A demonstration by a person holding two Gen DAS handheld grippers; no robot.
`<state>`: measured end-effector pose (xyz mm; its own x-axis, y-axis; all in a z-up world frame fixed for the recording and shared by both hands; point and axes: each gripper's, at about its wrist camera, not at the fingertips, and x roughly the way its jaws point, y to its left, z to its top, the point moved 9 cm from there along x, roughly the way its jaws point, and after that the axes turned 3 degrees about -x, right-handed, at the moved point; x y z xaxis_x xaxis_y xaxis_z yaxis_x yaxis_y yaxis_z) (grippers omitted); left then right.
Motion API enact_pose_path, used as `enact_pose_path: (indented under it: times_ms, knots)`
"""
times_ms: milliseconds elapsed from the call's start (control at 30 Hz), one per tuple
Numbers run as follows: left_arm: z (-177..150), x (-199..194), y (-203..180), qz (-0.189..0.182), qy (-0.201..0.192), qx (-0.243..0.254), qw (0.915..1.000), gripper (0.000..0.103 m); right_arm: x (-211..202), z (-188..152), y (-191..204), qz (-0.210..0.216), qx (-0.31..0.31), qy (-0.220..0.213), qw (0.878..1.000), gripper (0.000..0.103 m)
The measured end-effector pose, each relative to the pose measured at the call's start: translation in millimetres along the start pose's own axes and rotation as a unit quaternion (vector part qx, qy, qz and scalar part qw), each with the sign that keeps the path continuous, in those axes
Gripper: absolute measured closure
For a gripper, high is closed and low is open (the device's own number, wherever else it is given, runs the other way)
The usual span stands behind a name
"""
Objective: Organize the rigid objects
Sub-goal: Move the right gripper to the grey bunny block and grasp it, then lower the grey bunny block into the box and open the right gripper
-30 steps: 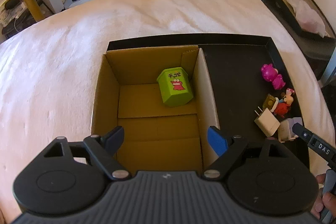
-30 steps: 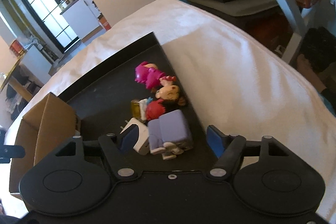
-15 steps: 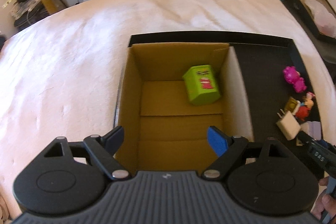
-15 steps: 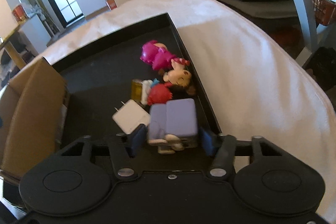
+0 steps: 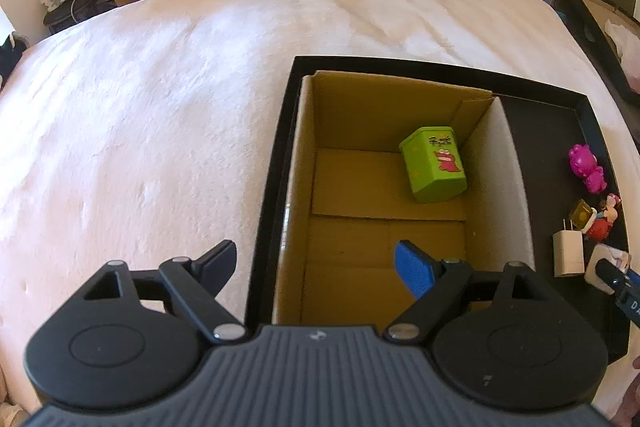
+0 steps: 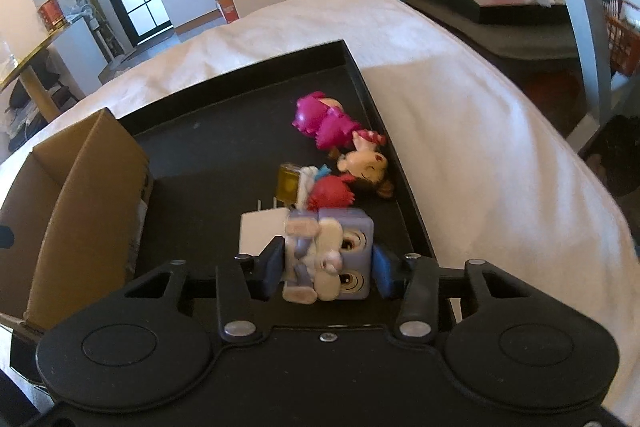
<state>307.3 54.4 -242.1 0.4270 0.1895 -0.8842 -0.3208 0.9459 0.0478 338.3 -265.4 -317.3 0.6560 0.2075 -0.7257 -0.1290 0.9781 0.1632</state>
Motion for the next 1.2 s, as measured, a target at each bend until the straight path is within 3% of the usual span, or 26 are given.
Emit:
enact_pose_path:
  times_ms: [233, 600, 833, 900, 967, 1067, 1200]
  knots:
    - [-8.4, 7.4, 13.0, -0.009, 0.011, -0.027, 0.9995, 0.018, -13.4, 11.9, 19.9, 0.005, -0.017, -0.007, 1.0, 0.059]
    - [-9.4, 4.2, 21.4, -0.036, -0.012, -0.039, 0.9985, 0.023, -32.5, 35.3, 57.6, 0.018, -0.039, -0.016, 0.999, 0.059]
    - [-12.9, 11.2, 27.9, -0.054, -0.01, -0.061, 0.9966, 0.042, -43.9, 53.6, 88.5, 0.038, -0.052, -0.032, 0.997, 0.059]
    - [-13.0, 13.1, 28.6, -0.063, -0.012, -0.063, 0.996, 0.051, -44.8, 58.8, 97.4, 0.042, -0.056, -0.037, 0.997, 0.059]
    - [-14.1, 16.2, 29.3, -0.069, -0.01, -0.067, 0.9953, 0.07, -45.0, 62.9, 104.8, 0.045, -0.057, -0.04, 0.997, 0.059]
    - [-17.2, 20.1, 29.5, -0.087, -0.008, -0.077, 0.9932, 0.085, -44.4, 68.8, 117.2, 0.05, -0.059, -0.042, 0.996, 0.059]
    - [-18.4, 21.0, 31.8, -0.083, -0.02, -0.083, 0.9929, 0.09, -43.1, 73.6, 137.1, 0.059, -0.073, -0.044, 0.995, 0.059]
